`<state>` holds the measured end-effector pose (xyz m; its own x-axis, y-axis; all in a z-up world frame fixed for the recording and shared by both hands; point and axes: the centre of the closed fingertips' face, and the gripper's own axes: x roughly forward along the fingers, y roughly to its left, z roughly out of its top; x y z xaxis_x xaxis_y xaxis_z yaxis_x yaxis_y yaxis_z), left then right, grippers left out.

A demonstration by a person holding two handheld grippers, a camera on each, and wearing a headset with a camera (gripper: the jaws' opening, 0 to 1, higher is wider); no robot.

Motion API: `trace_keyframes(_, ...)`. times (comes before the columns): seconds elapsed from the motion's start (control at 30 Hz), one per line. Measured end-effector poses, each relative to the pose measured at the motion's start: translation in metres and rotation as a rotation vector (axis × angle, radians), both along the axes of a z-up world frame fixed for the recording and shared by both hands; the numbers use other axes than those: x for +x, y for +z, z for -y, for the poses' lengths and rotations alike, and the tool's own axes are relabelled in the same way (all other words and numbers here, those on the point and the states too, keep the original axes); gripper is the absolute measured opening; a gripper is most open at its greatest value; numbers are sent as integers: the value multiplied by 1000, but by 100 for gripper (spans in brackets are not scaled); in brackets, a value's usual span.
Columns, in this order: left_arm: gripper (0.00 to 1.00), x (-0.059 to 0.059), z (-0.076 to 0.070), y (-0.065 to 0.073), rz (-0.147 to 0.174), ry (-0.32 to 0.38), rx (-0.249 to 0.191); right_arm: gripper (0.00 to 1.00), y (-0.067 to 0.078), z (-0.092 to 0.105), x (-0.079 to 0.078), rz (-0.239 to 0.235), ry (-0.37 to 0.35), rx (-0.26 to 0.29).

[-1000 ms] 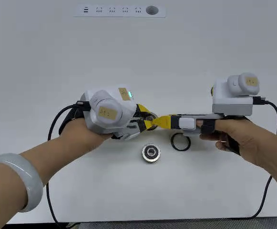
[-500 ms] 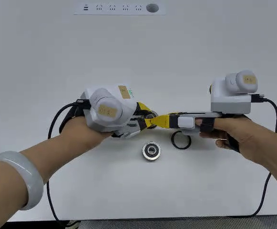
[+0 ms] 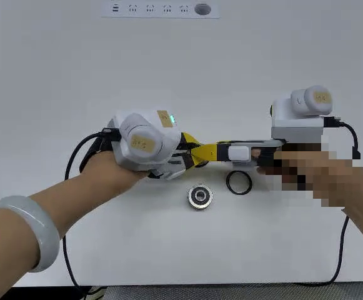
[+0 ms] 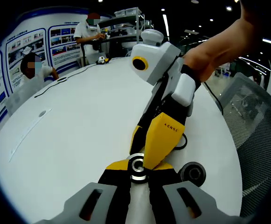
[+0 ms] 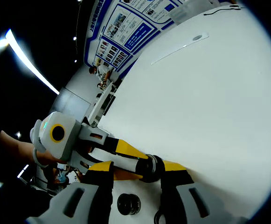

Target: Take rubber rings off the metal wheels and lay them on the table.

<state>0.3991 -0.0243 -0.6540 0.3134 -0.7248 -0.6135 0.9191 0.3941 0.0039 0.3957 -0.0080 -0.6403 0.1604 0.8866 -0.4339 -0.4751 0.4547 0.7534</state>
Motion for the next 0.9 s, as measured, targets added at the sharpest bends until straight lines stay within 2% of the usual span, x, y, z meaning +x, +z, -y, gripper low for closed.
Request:
trace_keyframes(0.4, 13, 0, 0, 1, 2, 0, 1, 43, 1, -2, -1, -18, 24, 17)
trace_keyframes(0.57, 13, 0, 0, 0, 2, -1, 3, 46, 2, 1, -4, -33, 30, 21)
trace_keyframes(0.9, 13, -1, 0, 0, 2, -1, 3, 43, 0, 6, -14, -54, 47, 13)
